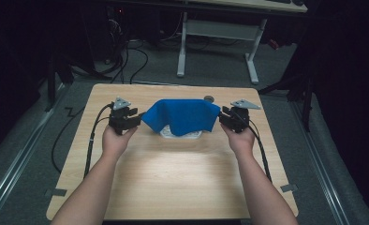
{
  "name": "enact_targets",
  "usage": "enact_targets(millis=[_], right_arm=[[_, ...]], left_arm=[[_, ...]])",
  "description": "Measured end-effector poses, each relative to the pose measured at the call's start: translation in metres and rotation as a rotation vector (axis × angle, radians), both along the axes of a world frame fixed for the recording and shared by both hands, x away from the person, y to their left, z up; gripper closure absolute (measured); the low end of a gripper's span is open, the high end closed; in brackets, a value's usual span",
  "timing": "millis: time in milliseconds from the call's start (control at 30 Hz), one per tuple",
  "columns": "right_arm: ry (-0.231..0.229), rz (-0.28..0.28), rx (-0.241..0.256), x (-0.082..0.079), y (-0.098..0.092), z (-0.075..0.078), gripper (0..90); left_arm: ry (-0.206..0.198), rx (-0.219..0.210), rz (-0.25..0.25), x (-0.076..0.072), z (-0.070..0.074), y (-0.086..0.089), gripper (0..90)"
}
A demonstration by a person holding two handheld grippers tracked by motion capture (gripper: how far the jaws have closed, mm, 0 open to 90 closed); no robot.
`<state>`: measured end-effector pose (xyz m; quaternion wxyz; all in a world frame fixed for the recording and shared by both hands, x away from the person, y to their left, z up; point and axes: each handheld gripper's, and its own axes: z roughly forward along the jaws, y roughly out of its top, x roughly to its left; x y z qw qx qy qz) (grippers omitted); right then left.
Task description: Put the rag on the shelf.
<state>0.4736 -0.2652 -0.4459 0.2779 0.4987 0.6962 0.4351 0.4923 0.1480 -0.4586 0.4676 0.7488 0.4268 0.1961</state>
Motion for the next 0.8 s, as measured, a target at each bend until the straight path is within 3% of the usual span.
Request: enact_targets(millis=[100,233,300,367,433,533,700,800], right_arm=[[0.015,0.005,-0.012,-0.007,0.000,0.000,59.5],[-0.020,0.015,-0.049,-0.019,0.002,0.000,57.6],[-0.010,0.024,-0.066,-0.024,0.002,0.001,56.2],[-0.008,0.028,-0.068,-0.030,0.002,0.002,54.7],[-0.034,0.034,-0.058,-0.038,0.001,0.003,54.1],[-0.012,0.046,-0.072,-0.047,0.001,0.005,50.4],[-0.061,0.066,-0.118,-0.072,0.005,0.005,48.4],[-0.048,0.081,-0.140,-0.086,0.008,0.004,45.1]], left_arm=[[-0.002,-0.010,0.003,-0.006,-0.002,0.003,56.3],[-0.005,0.004,0.007,-0.016,-0.005,0.006,56.3],[-0.009,0.000,0.009,-0.023,-0.007,0.009,56.2],[-0.003,-0.001,0.010,-0.029,-0.008,0.011,56.2],[-0.003,-0.003,0.002,-0.037,-0.010,0.012,56.2],[-0.012,-0.011,-0.017,-0.051,-0.012,0.013,55.8],[-0.013,-0.027,-0.039,-0.077,-0.018,0.014,55.5],[-0.013,-0.017,-0.056,-0.094,-0.023,0.011,55.3]])
